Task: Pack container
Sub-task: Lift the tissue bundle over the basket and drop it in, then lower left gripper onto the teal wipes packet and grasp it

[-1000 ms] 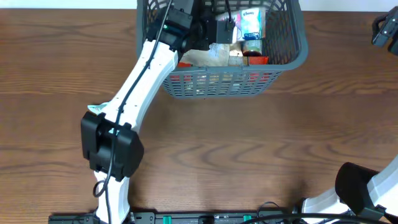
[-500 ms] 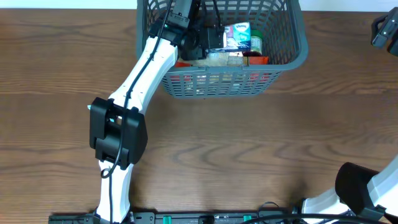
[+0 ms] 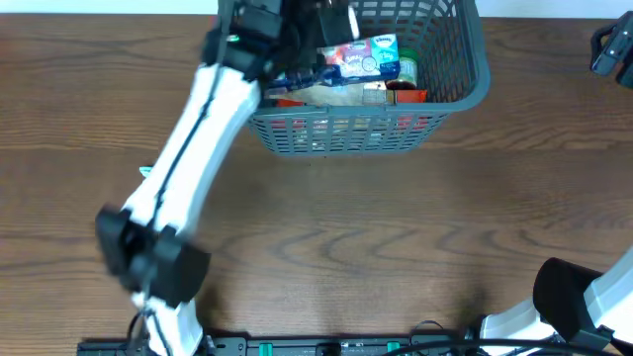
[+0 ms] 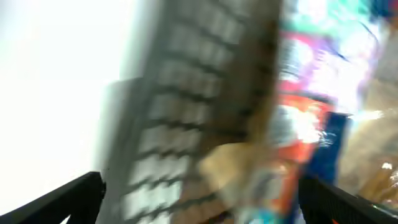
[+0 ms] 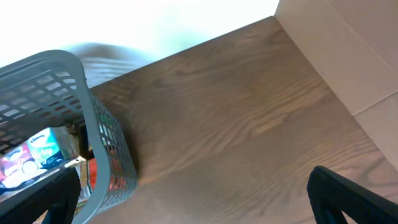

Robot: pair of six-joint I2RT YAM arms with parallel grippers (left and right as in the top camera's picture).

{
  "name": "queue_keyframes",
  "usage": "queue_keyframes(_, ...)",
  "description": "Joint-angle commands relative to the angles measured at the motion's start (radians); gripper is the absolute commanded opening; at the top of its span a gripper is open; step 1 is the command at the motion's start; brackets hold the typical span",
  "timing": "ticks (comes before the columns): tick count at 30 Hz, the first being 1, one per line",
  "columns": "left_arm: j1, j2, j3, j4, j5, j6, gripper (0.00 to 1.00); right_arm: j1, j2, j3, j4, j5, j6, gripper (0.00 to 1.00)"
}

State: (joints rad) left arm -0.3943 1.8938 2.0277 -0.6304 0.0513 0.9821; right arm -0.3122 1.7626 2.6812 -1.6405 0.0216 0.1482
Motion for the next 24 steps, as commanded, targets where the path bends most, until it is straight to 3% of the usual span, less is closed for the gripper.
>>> queue_keyframes(1,0.055,-0.127,0.034,-0.016,-0.159,-0.280,0.98,-0.007,-0.005,-0.001,-0.001,-0.004,-0.015,0.99)
queue_keyframes(8,0.317,-0.289,0.034,-0.358,-0.179,-0.738,0.98,-0.007,-0.005,-0.001,0.004,-0.004,-0.015,0.99)
queue_keyframes(13,0.511,-0.286,0.007,-0.636,-0.088,-0.820,0.99,-0.007,-0.005,-0.001,0.009,-0.004,-0.015,0.99)
queue_keyframes(18,0.597,-0.282,-0.175,-0.642,-0.085,-0.887,0.99,-0.007,-0.005,-0.001,0.014,-0.004,-0.015,0.99)
queue_keyframes(24,0.612,-0.294,-0.528,-0.442,-0.019,-0.884,0.98,-0.007,-0.004,-0.007,0.008,-0.004,-0.015,0.99)
